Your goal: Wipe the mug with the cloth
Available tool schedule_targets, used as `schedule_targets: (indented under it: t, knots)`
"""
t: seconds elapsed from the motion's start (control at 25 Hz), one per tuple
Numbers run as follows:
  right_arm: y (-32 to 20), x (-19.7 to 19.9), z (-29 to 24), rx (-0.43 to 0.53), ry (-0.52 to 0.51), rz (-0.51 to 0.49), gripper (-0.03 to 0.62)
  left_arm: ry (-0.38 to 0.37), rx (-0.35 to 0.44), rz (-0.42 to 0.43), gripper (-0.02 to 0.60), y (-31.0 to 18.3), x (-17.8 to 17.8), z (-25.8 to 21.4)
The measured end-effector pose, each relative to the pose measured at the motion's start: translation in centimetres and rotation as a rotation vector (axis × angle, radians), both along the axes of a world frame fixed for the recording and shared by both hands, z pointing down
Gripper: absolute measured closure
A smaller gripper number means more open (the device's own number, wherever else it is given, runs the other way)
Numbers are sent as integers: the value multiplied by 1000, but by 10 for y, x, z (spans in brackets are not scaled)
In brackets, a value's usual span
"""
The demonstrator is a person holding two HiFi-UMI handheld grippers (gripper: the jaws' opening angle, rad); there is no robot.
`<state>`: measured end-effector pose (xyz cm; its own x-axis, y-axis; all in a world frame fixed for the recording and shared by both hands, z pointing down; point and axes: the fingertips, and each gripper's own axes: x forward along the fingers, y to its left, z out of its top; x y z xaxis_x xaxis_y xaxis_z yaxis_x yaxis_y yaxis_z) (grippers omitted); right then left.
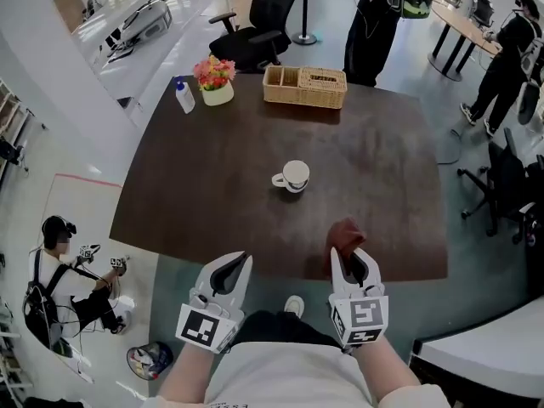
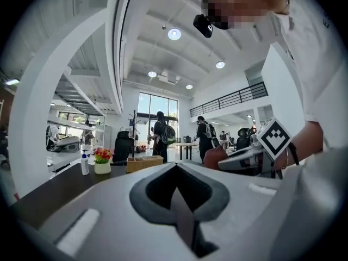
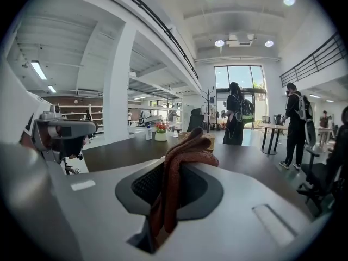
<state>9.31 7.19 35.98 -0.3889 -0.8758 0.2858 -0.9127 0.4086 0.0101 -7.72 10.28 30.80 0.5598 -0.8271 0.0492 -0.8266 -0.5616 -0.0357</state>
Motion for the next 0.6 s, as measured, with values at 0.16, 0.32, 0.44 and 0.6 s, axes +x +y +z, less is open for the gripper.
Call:
schedule_targets:
  t: [0.16,0.32,0.44,0.6]
  knots:
    - [-38,-7,6,-20,6,-23,513,9,-70,-19,581,-39,-4,15]
    - [-68,-8,22,-67,10,-23,513,27,-96,10,581,-75,-3,36]
    - [-90,-12,35,-100,19,-24,513,35,-155,37,581,-105,-3,61]
    - [-116,-21,57,-161,21,-46,513,-18,-221,13,581,-149,-10,95]
